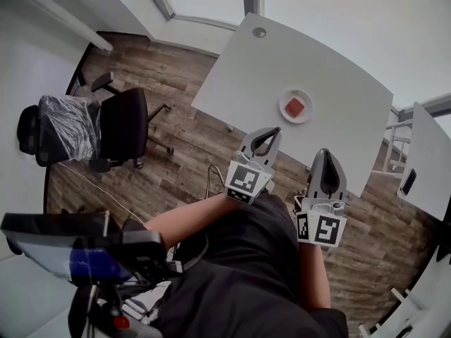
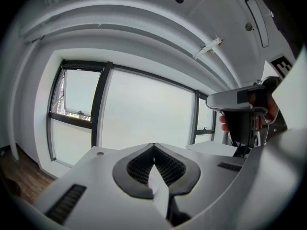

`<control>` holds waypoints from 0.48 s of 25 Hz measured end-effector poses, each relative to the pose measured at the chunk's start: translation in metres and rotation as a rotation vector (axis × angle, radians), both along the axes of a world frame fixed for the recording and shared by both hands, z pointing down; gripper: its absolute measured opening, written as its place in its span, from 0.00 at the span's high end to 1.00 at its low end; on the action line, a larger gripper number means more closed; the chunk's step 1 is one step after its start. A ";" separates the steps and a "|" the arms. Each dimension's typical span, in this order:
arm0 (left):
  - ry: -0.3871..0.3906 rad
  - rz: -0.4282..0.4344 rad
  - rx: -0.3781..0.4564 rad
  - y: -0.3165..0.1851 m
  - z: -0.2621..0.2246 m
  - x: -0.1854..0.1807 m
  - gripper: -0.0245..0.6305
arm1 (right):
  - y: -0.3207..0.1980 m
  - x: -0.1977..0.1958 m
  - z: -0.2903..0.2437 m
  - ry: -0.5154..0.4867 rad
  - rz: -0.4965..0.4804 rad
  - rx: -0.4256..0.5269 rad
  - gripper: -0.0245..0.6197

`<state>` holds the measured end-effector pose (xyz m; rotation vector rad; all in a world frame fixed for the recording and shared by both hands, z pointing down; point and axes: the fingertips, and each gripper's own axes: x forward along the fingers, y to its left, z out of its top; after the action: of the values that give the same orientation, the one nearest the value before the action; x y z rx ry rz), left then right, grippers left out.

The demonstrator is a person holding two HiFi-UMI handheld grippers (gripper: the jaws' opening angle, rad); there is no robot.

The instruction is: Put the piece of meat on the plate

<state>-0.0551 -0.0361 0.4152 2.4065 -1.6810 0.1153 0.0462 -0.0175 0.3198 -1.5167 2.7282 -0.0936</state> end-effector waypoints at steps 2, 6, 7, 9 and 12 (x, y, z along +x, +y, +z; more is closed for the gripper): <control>0.011 -0.003 0.013 0.002 -0.003 0.000 0.95 | 0.000 0.001 0.001 0.000 0.005 0.001 0.95; 0.032 -0.008 0.014 0.007 -0.013 0.006 0.95 | 0.000 0.008 0.001 0.006 0.010 -0.003 0.95; 0.030 -0.010 0.020 0.008 -0.017 0.005 0.95 | 0.000 0.008 0.002 0.004 0.008 -0.003 0.95; 0.028 -0.018 0.039 0.008 -0.023 0.001 0.95 | 0.000 0.005 0.002 -0.001 0.004 -0.004 0.95; -0.009 -0.018 0.055 0.009 -0.036 -0.006 0.95 | 0.002 0.000 0.000 -0.005 -0.006 -0.006 0.95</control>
<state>-0.0613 -0.0273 0.3797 2.4331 -1.7320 0.0783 0.0466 -0.0159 0.3197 -1.5079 2.7311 -0.1063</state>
